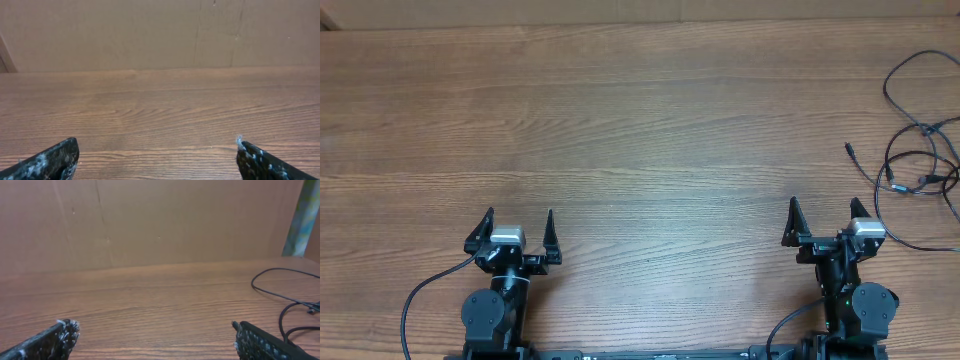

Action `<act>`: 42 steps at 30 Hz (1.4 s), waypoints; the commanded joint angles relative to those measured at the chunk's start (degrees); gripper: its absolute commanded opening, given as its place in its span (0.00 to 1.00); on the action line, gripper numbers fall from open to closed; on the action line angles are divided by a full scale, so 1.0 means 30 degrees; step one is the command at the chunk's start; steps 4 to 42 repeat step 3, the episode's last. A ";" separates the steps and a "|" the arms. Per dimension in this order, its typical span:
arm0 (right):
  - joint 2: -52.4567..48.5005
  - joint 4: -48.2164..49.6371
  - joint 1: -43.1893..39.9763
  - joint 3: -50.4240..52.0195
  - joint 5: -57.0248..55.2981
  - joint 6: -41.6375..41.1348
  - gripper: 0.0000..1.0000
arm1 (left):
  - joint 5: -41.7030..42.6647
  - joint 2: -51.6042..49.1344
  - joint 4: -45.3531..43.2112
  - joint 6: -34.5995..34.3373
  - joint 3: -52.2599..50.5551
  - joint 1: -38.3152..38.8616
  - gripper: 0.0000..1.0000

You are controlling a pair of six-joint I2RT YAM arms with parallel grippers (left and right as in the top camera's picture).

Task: Untangle cables

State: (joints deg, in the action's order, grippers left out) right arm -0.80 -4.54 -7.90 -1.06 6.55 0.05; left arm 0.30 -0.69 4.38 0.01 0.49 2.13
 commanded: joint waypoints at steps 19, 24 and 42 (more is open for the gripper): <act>0.0211 0.0044 -0.0175 0.0189 -0.0233 0.0146 1.00 | -0.0160 0.0146 0.0022 0.0080 -0.0073 -0.0095 1.00; 0.0211 0.0044 -0.0175 0.0189 -0.0233 0.0146 1.00 | -0.0160 0.0146 0.0022 0.0080 -0.0073 -0.0095 1.00; 0.0211 0.0044 -0.0175 0.0189 -0.0233 0.0146 1.00 | -0.0160 0.0146 0.0022 0.0080 -0.0073 -0.0095 1.00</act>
